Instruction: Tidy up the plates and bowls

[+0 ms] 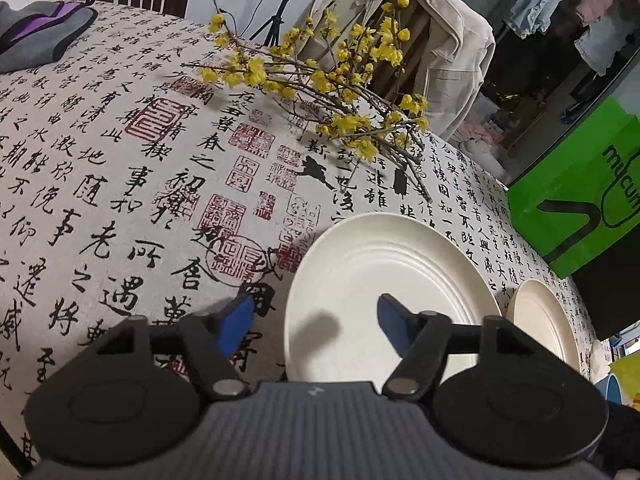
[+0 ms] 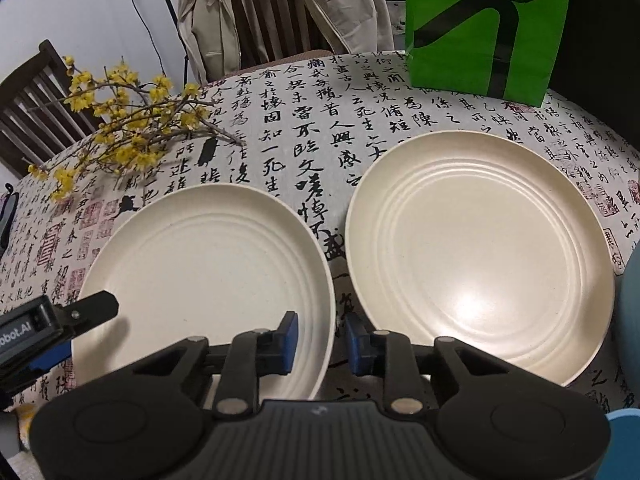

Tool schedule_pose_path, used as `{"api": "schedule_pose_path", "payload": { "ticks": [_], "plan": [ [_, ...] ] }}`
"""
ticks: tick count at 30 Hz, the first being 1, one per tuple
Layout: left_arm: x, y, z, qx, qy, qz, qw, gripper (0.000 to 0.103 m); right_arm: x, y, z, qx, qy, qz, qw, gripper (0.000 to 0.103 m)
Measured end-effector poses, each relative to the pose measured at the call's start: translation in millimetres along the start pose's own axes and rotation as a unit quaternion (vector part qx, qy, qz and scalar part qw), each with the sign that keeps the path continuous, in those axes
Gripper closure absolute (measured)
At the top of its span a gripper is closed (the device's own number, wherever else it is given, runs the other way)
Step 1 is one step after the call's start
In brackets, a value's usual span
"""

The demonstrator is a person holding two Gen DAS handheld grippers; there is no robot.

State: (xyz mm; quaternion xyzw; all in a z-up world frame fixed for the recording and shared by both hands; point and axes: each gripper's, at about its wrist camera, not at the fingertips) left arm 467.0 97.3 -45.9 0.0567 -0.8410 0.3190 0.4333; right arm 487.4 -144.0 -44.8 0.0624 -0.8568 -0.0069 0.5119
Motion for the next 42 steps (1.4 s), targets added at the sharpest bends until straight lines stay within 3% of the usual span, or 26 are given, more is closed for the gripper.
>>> {"api": "schedule_pose_path", "payload": {
  "ticks": [3, 8, 24, 42],
  "plan": [
    [-2, 1, 0, 0.002, 0.007, 0.011, 0.9999, 0.057, 0, -1, 1, -0.004, -0.004, -0.007, 1.000, 0.084],
    [-4, 1, 0, 0.000, 0.007, 0.011, 0.9999, 0.066, 1, 0, 2, -0.002, -0.010, -0.007, 1.000, 0.086],
    [-1, 0, 0, -0.007, -0.008, 0.003, 0.9999, 0.066, 9, 6, 7, 0.028, -0.036, -0.003, 0.999, 0.089],
    [11, 1, -3, -0.005, -0.023, 0.018, 0.9996, 0.066, 25, 12, 11, 0.054, -0.081, 0.006, 0.995, 0.089]
  ]
}}
Point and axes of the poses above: each gripper's, at about its wrist camera, not at the fingertips, and x roughly against the way its jaws point, y to its left, z to its underside, and after that the axes turned 10 degrees about x, right-handed
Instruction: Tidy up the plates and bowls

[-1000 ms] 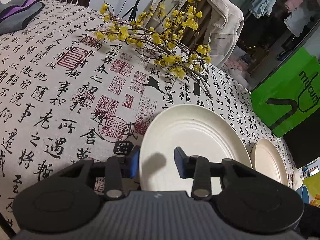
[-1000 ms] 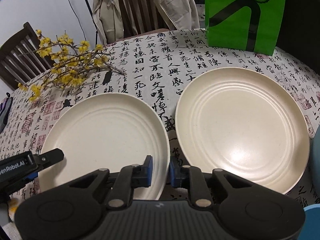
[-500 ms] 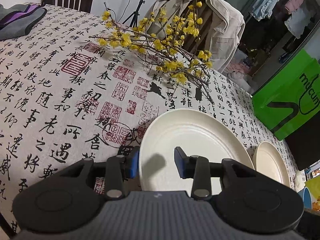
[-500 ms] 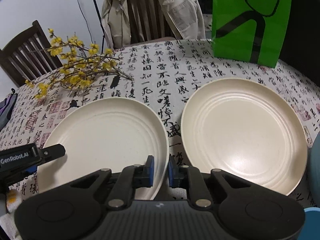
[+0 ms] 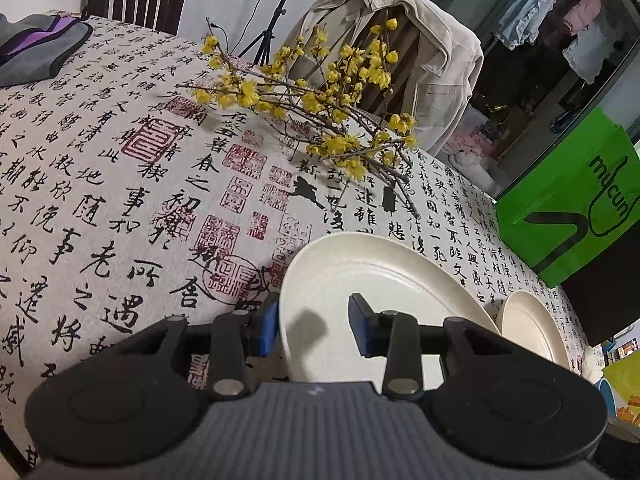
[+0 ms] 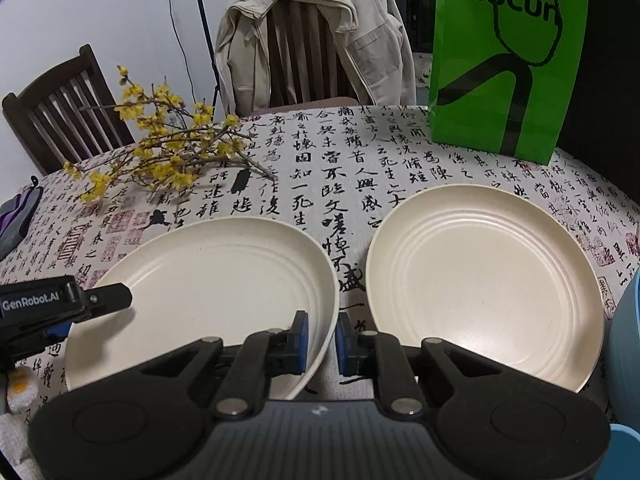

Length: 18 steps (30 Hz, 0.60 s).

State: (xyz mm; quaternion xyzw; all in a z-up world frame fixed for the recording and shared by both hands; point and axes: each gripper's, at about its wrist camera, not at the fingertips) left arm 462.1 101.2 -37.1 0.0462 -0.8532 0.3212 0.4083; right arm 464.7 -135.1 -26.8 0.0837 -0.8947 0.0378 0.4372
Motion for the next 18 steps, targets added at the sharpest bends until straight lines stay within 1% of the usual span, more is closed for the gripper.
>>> {"api": "schedule_pose_path", "payload": {
  "ticks": [14, 18],
  "plan": [
    [8, 0, -3, 0.002, -0.008, 0.009, 0.9999, 0.066, 7, 4, 0, 0.008, -0.022, 0.004, 1.000, 0.089],
    [12, -2, -3, -0.005, -0.015, 0.009, 0.9998, 0.066, 10, 4, -1, 0.007, -0.026, 0.003, 1.000, 0.089]
  ]
}}
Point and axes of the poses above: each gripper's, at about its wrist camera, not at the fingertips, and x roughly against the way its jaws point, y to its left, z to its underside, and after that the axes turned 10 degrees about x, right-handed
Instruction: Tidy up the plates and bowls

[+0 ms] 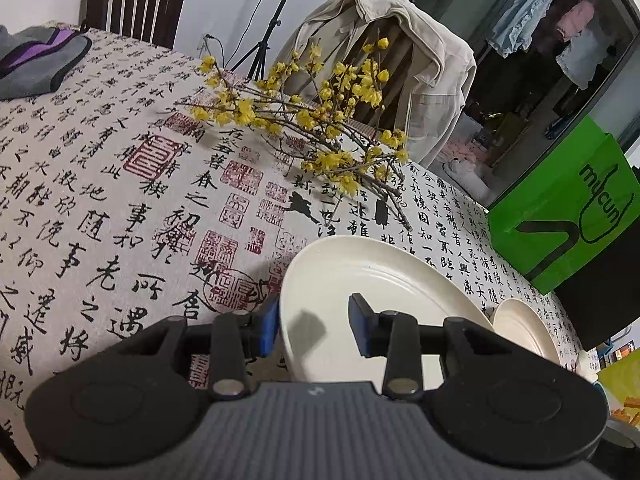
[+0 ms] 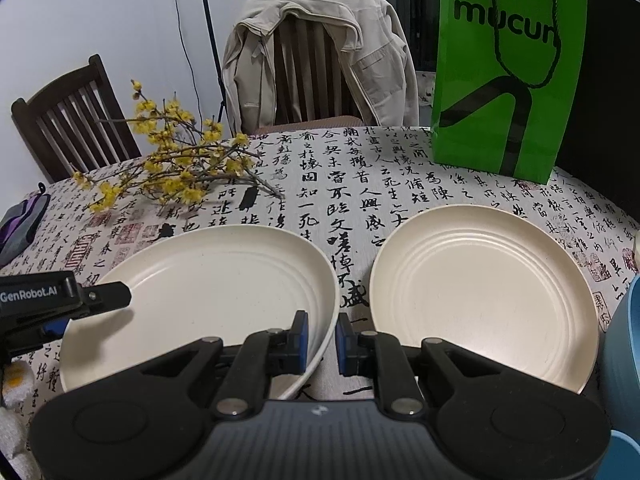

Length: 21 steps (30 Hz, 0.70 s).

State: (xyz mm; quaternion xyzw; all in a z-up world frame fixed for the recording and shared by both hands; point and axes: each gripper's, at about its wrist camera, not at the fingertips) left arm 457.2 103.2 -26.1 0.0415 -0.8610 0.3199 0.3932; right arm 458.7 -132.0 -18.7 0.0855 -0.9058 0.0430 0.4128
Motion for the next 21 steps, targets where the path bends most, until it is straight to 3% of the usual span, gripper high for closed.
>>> {"api": "schedule_pose_path", "payload": {
  "ticks": [21],
  "plan": [
    [30, -9, -4, -0.010, -0.030, 0.034, 0.9989, 0.066, 32, -3, -2, -0.001, -0.043, 0.002, 0.999, 0.089]
  ]
}}
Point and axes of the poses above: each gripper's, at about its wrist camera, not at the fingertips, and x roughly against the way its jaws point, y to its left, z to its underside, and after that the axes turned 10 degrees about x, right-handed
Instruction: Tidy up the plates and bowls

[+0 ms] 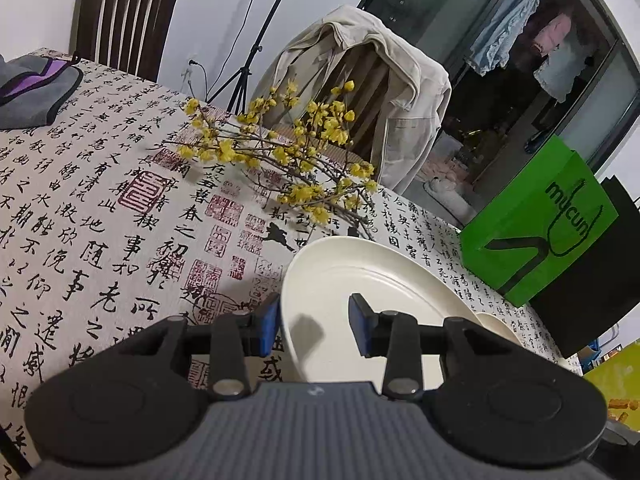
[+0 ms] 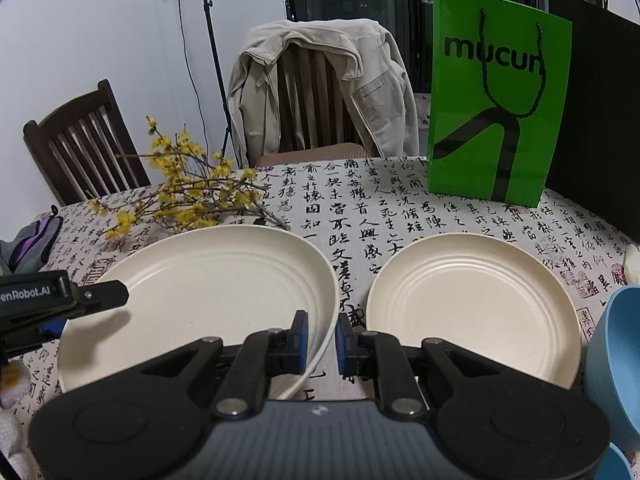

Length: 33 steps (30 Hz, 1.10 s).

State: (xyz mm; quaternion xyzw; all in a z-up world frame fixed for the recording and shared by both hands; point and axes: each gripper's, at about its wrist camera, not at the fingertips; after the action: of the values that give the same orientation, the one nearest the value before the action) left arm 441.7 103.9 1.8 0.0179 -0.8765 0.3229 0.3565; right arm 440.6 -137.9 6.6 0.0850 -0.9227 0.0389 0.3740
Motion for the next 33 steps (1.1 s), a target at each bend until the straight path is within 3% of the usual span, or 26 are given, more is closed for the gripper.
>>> {"api": "schedule_pose_path", "payload": {
  "ticks": [33],
  "plan": [
    [54, -22, 15, -0.035, -0.053, 0.009, 0.9979, 0.066, 45, -9, 7, 0.009, -0.055, -0.020, 0.998, 0.089]
  ]
}}
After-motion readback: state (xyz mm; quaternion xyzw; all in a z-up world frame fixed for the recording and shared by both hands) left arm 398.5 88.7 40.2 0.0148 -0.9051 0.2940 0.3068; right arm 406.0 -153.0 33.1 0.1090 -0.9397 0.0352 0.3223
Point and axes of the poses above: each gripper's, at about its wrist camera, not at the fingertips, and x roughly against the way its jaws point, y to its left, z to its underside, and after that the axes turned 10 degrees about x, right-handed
